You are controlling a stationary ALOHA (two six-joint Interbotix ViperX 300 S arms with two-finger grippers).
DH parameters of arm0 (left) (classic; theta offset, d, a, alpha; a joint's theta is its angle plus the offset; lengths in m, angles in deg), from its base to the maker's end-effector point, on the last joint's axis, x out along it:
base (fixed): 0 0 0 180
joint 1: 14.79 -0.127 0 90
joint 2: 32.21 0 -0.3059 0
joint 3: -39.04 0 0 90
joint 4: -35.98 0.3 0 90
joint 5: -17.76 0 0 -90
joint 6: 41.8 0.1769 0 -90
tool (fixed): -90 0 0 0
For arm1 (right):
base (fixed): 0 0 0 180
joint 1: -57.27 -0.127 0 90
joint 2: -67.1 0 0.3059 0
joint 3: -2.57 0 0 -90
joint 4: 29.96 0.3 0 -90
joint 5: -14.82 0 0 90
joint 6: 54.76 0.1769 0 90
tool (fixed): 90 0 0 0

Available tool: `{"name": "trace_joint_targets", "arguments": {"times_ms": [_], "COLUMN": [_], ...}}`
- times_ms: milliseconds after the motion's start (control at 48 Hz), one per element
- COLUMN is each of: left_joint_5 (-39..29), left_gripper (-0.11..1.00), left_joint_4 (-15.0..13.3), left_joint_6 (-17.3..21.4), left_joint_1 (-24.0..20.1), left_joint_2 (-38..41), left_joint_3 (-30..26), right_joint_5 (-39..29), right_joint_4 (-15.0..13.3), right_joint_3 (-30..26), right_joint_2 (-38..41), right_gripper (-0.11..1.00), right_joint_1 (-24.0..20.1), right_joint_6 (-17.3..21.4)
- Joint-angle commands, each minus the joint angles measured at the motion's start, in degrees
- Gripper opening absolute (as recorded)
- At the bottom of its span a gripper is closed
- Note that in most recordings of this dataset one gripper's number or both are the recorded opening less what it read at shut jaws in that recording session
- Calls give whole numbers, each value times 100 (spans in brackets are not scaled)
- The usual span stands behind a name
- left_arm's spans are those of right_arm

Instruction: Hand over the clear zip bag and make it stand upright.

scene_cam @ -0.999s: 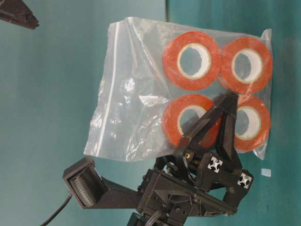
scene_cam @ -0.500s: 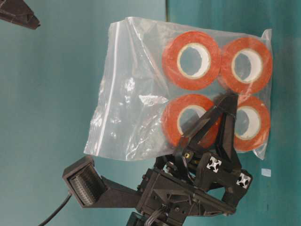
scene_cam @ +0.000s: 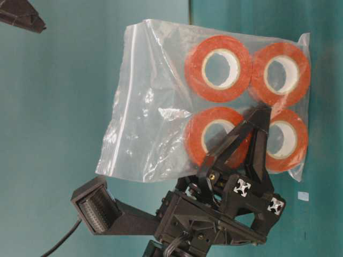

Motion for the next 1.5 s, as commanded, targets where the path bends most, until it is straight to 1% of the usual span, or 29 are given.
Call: {"name": "trace_joint_targets", "arguments": {"times_ms": [0, 416, 1478], "left_joint_5": [35, 26, 26], "left_gripper": [23, 23, 23], "left_joint_4": [9, 9, 9], "left_joint_6": [0, -9, -53], "left_joint_1": [-9, -9, 26], "left_joint_2": [-88, -88, -105], "left_joint_3": [-44, -44, 26], "right_joint_5": [35, 123, 62], "right_joint_4": [18, 26, 35], "right_joint_3": [-53, -44, 26], "right_joint_2": [-35, -35, -26], "right_gripper": [85, 85, 85], "right_joint_1": [-18, -26, -44], "right_joint_6": [44, 53, 44]}}
